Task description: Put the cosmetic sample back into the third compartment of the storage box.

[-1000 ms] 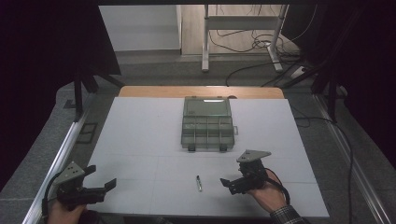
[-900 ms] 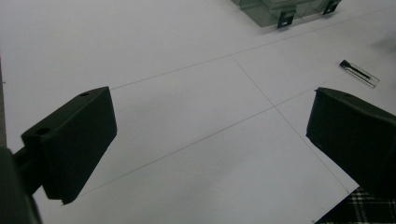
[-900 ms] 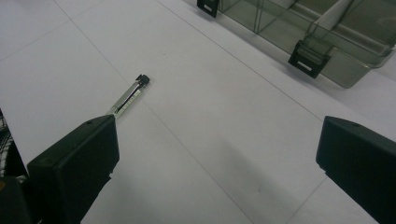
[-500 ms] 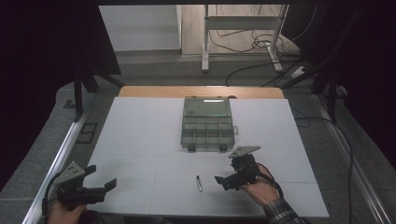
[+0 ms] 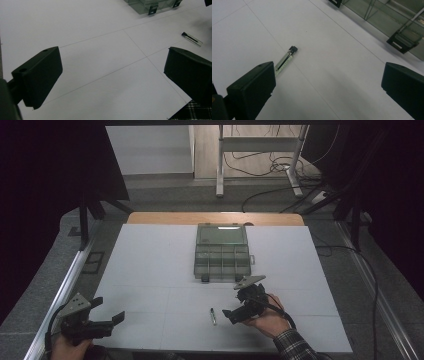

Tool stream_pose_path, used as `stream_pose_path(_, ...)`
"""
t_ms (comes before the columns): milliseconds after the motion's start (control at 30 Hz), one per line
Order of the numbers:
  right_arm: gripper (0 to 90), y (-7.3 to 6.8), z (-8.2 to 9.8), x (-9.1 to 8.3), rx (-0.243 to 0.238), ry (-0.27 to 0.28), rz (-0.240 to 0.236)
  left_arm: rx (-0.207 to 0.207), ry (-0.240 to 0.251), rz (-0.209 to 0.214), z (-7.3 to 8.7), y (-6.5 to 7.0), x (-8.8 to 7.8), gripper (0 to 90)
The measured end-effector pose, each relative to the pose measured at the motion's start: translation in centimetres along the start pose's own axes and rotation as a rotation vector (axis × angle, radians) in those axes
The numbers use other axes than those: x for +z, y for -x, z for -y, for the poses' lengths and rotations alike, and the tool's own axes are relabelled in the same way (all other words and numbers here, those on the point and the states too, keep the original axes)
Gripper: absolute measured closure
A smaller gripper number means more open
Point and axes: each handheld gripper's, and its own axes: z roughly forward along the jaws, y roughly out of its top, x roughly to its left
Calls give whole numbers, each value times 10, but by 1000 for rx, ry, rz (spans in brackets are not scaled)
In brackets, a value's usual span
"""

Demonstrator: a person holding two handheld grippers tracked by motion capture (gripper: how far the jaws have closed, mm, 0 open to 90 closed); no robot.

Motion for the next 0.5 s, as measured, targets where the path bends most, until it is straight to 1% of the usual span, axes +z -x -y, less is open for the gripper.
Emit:
stream_pose_path(67, 20, -2, -2, 2, -4, 3, 2, -1, 0, 1, 0, 0, 0, 20)
stream_pose_path(133, 44, -4, -4, 4, 4, 2, 6, 0, -1, 1, 0, 0, 0, 20)
stream_pose_path(233, 89, -7, -7, 8, 16, 0, -10, -1, -1, 2, 0, 0, 0, 20)
stream_pose_path(333, 151, -12, -10, 12, 16, -1, -18, -1, 0, 2, 0, 0, 0, 20)
stream_pose_path(367, 151, -12, -10, 12, 16, -1, -18, -1, 0, 2, 0, 0, 0, 20)
stream_pose_path(400, 176, -13, -11, 13, 11, -5, -25, -2, 0, 3, 0, 0, 0, 20)
stream_pose_path(433, 237, -16, -13, 16, -4, -14, -39, -2, 0, 4, 0, 0, 0, 20)
stream_pose_path(467, 237, -16, -13, 16, -4, -14, -39, -2, 0, 4, 0, 0, 0, 20)
stream_pose_path(500, 285, -19, -15, 20, -12, -28, -57, -1, 0, 4, 0, 0, 0, 20)
